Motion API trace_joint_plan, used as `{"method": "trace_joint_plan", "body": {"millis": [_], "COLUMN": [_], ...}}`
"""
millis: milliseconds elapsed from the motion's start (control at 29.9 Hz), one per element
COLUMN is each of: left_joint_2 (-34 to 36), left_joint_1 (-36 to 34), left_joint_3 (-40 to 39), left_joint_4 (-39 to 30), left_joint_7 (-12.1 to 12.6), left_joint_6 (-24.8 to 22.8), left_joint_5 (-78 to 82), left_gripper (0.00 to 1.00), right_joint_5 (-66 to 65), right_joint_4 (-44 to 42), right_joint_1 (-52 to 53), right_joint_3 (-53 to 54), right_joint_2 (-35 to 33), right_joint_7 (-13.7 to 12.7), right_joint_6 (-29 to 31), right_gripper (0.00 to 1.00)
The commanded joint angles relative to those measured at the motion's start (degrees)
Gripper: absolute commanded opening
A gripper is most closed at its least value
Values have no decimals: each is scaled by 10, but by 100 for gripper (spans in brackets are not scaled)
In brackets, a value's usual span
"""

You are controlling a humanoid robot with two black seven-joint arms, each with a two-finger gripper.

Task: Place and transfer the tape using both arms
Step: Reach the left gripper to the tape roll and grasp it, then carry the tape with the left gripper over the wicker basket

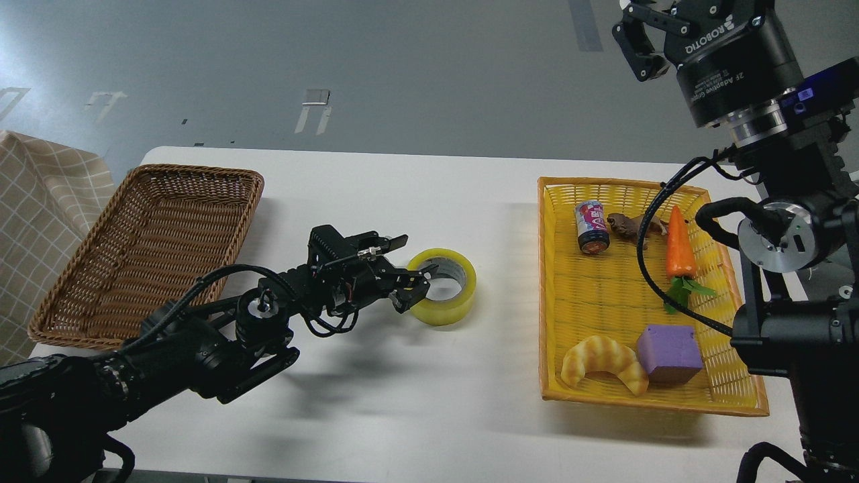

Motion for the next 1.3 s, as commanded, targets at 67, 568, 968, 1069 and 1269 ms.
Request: {"method": "trace_joint_plan", "body": {"millis": [67,568,968,1069,1269], "left_joint_2": [-11,-11,38,64,149], "left_joint_1": [2,-6,-72,-106,-129], "left_joint_3": [8,7,1,3,3], "left_joint_4": [7,3,-21,-25,-24], "left_joint_7": [-5,-5,-6,-6,-49], "left_joint_6": [0,-16,-8,-8,6], "left_joint_5": [0,-15,-78,-116,-183], "left_gripper": [16,0,0,0,0], "right_joint_5": [0,-2,-2,-2,-2], "right_joint_4": [1,2,2,2,10], "right_joint_1": [-4,-25,-26,-28,-47], "right_joint_3": [0,1,1,1,1], "right_joint_2": [-4,-3,-1,-1,2], "right_joint_7": [-2,-2,-1,-1,-1], "right_joint_6": [0,0,0,0,0], "right_gripper": [100,100,100,100,100]}}
